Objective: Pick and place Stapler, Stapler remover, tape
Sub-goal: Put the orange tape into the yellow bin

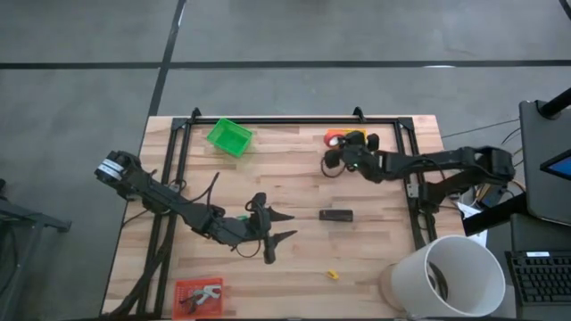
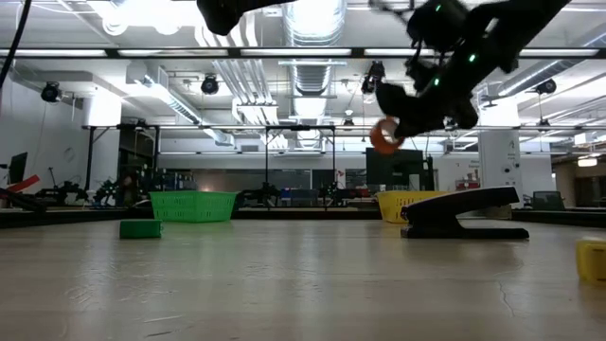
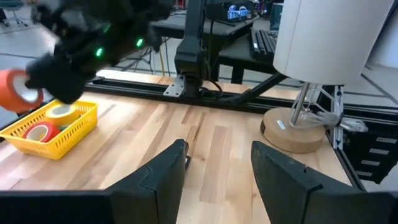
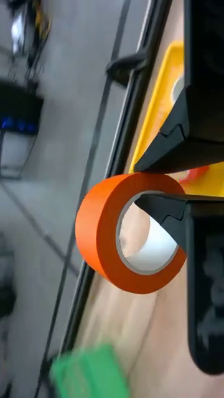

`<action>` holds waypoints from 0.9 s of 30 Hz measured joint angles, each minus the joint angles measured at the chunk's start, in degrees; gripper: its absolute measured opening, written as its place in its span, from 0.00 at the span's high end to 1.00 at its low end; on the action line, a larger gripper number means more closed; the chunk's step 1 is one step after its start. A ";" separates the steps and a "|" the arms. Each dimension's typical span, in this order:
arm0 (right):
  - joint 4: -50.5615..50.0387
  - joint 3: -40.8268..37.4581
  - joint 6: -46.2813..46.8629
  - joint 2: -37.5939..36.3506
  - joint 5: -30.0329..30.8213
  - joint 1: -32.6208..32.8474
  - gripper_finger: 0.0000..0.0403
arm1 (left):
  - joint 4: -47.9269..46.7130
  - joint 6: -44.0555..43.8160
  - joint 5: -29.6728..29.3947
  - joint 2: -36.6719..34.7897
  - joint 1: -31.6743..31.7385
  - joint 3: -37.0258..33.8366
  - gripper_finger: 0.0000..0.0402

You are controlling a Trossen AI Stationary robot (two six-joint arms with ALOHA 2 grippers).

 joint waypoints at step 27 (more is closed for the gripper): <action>-5.45 0.05 2.05 10.01 -0.07 -6.35 0.68 | -0.12 0.02 -0.02 -0.01 0.13 -0.02 0.54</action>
